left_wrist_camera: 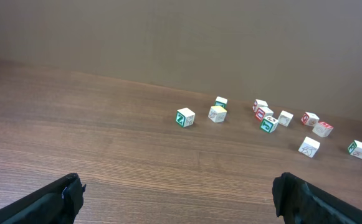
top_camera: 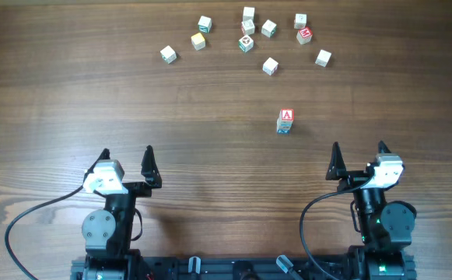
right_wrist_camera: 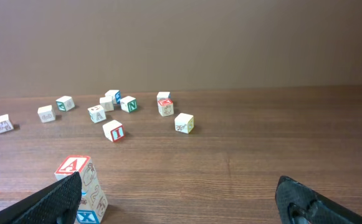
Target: Form a tower
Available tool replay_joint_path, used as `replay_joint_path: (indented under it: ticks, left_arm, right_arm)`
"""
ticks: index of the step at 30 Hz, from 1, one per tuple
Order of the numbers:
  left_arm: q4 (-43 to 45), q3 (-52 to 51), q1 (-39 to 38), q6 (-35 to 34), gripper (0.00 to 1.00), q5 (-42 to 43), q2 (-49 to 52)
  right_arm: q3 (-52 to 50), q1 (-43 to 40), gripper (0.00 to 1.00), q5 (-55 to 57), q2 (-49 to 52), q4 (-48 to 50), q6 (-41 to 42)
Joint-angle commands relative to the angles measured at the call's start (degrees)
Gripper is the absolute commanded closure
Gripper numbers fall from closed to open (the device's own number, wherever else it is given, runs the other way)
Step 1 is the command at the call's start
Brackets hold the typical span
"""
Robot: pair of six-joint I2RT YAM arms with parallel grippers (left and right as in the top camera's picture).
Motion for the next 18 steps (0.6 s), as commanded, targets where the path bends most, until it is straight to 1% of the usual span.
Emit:
replay_joint_path:
  ticks: [1, 8, 13, 18]
  left_arm:
    - [0.15, -0.68, -0.26, -0.13, 0.0, 0.85, -0.66]
    - [0.15, -0.68, -0.26, -0.13, 0.0, 0.85, -0.66]
    - [0.15, -0.68, -0.26, -0.13, 0.0, 0.83, -0.66]
    - [0.15, -0.68, -0.31, -0.13, 0.0, 0.83, -0.66]
  right_arm:
    - [-0.04, -0.28, 0.0, -0.96, 0.39, 0.13, -0.94]
    - [-0.04, -0.28, 0.0, -0.96, 0.37, 0.11, -0.94]
    - [-0.04, 0.9, 0.0, -0.96, -4.52, 0.61, -0.96]
    - [-0.04, 0.92, 0.0, -0.96, -4.42, 0.15, -0.98]
